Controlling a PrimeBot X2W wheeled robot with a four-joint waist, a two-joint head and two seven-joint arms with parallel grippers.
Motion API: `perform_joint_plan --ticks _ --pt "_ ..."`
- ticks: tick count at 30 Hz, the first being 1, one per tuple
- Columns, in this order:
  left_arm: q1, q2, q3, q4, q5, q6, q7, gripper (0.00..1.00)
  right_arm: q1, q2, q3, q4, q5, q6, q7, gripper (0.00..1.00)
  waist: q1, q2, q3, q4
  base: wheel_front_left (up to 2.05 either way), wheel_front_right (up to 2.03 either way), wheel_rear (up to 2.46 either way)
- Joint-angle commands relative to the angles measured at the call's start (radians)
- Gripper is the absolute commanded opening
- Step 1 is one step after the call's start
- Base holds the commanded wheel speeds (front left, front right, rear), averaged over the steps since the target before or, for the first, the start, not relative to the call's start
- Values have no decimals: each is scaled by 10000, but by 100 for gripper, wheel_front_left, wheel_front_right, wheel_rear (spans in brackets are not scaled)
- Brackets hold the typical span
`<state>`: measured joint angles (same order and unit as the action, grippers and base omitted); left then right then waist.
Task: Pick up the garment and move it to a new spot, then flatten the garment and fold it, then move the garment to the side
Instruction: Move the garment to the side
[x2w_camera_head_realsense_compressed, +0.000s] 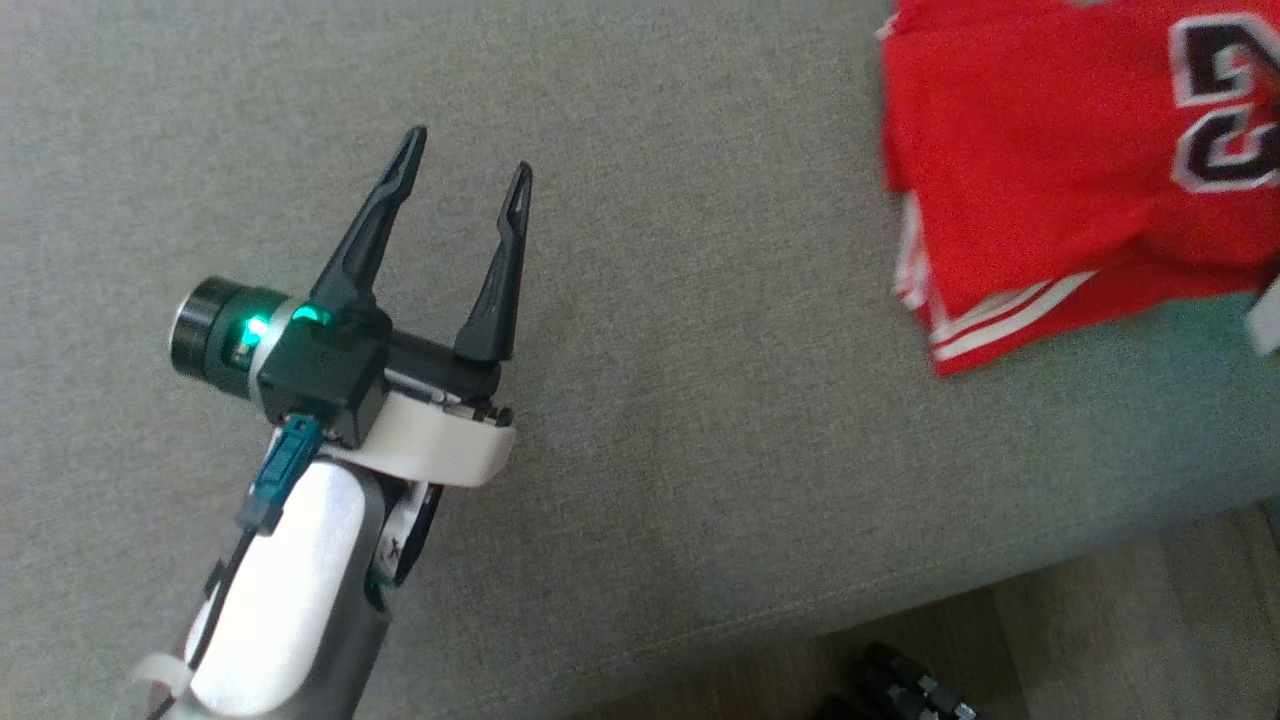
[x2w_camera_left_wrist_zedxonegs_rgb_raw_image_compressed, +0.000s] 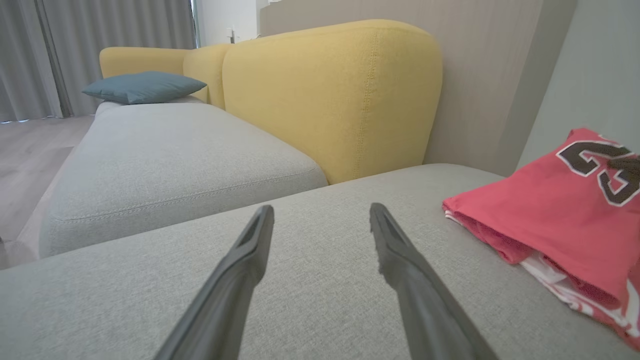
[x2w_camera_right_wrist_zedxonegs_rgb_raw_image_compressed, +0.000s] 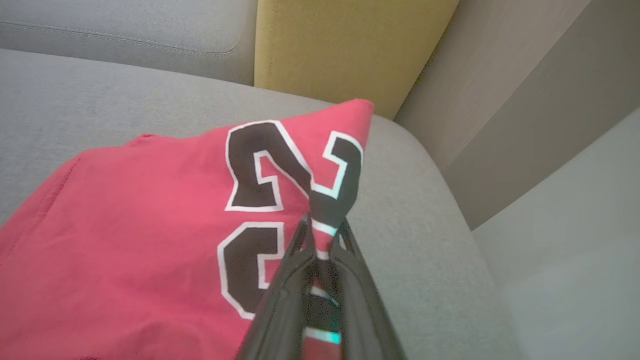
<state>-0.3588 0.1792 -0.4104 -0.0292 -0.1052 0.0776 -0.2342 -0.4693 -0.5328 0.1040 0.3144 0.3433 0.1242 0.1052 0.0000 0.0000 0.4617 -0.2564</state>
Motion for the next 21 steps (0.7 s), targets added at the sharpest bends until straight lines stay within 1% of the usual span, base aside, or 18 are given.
perform_joint_plan --ticks 1,6,12,16,20,21 --pt "-403 179 197 -428 148 -79 45 100 -229 -575 -200 -262 -39 65 -112 0 0 0 273 -31 0 0 0" --pt "-731 215 -12 -682 334 -162 97 100 -711 -901 -725 -275 -22 65 31 0 0 0 652 -50 0 0 0" --pt "-1034 153 -221 -846 422 -241 151 100 -1135 -898 -1129 -56 -11 65 191 0 0 0 1040 5 0 0 0" --pt "-1295 119 -349 -868 464 -319 137 100 -1395 -621 -1602 394 -308 65 343 0 0 0 1406 112 0 0 0" --pt "-1517 70 -412 -809 451 -361 92 100 -1702 -154 -1946 1116 -806 65 150 0 0 0 1742 251 0 0 0" --pt "-1571 58 -424 -788 442 -372 77 100 -1785 -13 -2048 1325 -936 65 83 5 0 0 1810 297 0 0 0"
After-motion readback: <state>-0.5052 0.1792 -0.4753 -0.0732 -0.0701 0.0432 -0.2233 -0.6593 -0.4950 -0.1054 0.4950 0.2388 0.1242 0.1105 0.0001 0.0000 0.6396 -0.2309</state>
